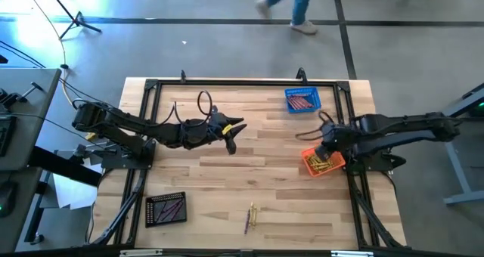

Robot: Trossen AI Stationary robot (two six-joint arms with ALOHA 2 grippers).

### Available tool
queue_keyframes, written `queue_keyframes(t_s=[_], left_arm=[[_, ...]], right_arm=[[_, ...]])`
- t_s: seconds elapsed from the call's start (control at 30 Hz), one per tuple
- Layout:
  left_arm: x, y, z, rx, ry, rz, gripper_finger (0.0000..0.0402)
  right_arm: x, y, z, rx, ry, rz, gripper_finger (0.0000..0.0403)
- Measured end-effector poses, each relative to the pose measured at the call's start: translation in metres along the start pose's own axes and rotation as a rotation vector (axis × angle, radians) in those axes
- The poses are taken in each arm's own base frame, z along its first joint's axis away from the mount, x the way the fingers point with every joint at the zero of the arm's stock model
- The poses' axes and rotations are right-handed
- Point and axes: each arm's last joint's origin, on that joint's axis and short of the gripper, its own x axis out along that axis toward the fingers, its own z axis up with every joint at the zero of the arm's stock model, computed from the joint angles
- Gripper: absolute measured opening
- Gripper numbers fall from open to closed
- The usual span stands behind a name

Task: Sort crayons
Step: Put the yellow crayon into the orange basket

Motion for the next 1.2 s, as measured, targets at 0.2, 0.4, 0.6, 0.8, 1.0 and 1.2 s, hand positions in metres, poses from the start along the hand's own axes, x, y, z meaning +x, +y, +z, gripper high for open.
queue_keyframes(t_s=[0.2, 0.4, 0.6, 0.8, 1.0, 1.2], left_arm=[[0.001, 0.002, 0.0, -0.001, -0.002, 0.014, 0.0101], [0.001, 0.002, 0.0, -0.006, -0.002, 0.012, 0.0101], [-0.001, -0.002, -0.004, -0.027, 0.032, 0.002, 0.0101], [-0.006, -0.008, -0.008, -0.002, 0.097, -0.1, 0.0101], [-0.018, -0.02, -0.007, 0.001, 0.155, -0.293, 0.0101], [-0.033, -0.041, -0.016, -0.024, 0.264, -0.512, 0.0101]], right_arm=[[0.027, -0.008, -0.017, -0.027, 0.111, -0.019, 0.0016], [0.031, -0.009, -0.017, -0.151, 0.066, -0.065, 0.007], [0.031, -0.008, -0.016, -0.108, 0.06, -0.058, 0.0119], [0.03, 0.023, -0.002, -0.005, -0.009, 0.299, 0.0123], [0.035, 0.078, 0.009, -0.319, -0.219, 0.636, 0.01], [0.077, 0.11, -0.001, -0.73, -0.218, 0.613, 0.008]])
